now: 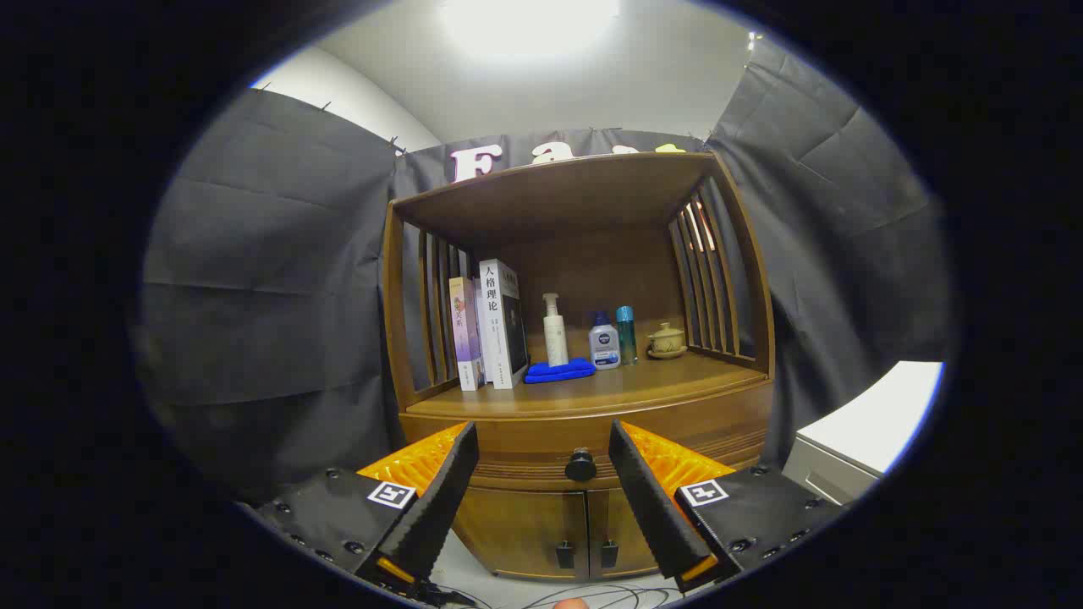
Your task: Pull open the drawer, take out the items inside it, and place them on the countertop above the cabinet.
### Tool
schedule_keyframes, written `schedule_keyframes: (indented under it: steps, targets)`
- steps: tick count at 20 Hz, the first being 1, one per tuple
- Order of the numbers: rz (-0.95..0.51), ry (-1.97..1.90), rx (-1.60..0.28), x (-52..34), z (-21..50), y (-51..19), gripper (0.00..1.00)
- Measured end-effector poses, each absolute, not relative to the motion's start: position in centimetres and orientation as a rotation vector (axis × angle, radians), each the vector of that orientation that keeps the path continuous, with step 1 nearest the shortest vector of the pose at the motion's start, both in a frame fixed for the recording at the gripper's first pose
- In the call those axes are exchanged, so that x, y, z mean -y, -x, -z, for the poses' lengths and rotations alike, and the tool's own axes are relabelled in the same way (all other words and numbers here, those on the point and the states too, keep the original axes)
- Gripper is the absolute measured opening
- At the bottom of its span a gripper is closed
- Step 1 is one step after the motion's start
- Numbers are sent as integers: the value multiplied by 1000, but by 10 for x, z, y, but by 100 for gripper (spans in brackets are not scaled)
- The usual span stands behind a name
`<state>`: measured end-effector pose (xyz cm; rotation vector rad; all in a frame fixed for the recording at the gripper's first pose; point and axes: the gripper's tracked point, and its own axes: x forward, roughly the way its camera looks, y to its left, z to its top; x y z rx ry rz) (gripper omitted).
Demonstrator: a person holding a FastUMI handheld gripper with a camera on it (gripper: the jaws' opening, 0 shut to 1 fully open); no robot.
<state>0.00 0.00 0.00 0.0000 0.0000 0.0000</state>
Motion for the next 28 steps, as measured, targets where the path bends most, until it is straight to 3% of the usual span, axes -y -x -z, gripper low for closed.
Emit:
schedule_keyframes:
  steps: [21, 28]
  targets:
    - [-9, -17, 16, 3, -6, -6, 98]
    - [1, 12, -37, 10, 14, -51, 98]
